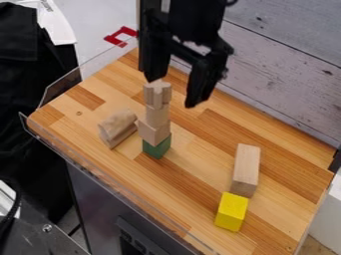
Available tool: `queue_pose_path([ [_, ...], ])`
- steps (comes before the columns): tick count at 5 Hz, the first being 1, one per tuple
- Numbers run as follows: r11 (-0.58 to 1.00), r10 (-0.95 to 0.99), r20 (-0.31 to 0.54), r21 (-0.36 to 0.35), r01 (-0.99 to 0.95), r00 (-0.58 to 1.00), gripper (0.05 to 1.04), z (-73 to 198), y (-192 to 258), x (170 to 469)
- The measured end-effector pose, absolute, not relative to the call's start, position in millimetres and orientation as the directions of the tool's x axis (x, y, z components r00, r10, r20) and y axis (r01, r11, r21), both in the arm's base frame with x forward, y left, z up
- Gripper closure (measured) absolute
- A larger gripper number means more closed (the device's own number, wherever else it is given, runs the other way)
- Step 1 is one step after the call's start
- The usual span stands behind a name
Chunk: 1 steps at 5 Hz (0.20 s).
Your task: Take the plus and put it on the cylinder
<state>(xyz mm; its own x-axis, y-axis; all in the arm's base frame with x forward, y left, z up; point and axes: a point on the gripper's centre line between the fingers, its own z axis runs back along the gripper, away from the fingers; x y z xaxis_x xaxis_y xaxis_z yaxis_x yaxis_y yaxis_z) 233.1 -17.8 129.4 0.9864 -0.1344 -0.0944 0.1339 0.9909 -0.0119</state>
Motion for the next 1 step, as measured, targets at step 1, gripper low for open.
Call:
queue_pose_path([
  [1, 0.984, -0.178, -0.057, -0.021, 0.177, 0.982, 0.083, 121.9, -25.6, 230.2],
])
